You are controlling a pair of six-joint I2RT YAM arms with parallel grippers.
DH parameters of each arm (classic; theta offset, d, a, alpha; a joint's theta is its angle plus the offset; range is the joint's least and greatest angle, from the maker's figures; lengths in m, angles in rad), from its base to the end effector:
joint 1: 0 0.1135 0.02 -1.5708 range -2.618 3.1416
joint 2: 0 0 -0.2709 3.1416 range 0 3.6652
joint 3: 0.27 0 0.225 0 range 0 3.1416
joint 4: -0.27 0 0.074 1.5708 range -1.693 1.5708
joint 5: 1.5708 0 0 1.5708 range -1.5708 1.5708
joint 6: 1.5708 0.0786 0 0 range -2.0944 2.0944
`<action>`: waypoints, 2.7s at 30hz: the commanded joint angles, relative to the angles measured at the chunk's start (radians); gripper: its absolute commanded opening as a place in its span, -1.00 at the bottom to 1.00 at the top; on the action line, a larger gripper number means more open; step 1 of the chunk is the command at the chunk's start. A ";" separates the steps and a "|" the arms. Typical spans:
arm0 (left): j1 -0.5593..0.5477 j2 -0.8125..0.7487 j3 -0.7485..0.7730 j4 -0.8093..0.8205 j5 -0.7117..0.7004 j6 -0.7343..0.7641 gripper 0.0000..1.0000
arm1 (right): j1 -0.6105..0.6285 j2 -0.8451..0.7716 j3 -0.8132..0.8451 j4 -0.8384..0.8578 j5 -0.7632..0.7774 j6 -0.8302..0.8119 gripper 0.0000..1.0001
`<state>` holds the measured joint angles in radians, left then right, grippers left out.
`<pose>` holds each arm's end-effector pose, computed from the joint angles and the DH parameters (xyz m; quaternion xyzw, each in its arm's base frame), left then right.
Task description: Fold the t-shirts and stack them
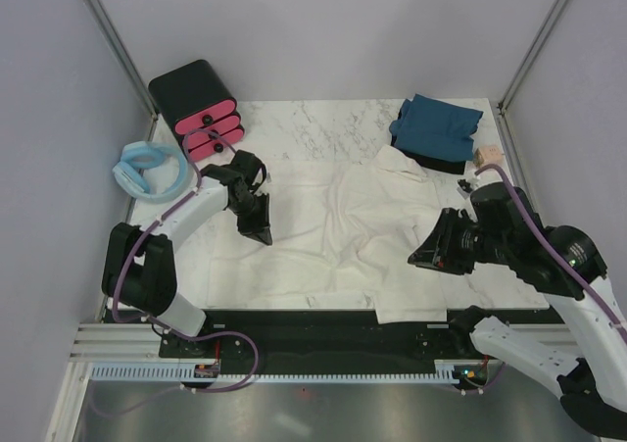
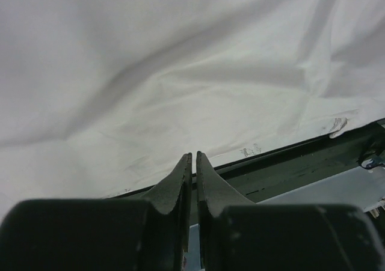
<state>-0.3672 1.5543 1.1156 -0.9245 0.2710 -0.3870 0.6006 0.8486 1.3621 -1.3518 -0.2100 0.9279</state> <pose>0.2428 -0.1159 0.2001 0.0042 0.9856 -0.1627 0.0460 0.0742 0.0707 0.3634 0.1143 0.9222 0.3171 0.1894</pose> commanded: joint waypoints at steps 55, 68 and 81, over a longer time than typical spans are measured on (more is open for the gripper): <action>0.151 0.872 0.937 -0.059 -0.282 -0.113 -0.96 | -0.226 1.514 0.595 0.599 0.282 -0.663 -0.36; 0.275 0.921 1.066 -0.151 -0.354 -0.139 -0.96 | -0.208 1.584 0.689 0.583 0.273 -0.644 -0.95; 0.310 1.041 1.270 -0.180 -0.365 -0.110 -0.96 | -0.186 1.658 0.782 0.576 0.268 -0.617 -0.90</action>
<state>-0.1299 2.5286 2.3142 -1.1473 -0.0303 -0.5110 0.4007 2.4401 2.1136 -0.7578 0.0570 0.2867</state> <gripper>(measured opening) 0.026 0.051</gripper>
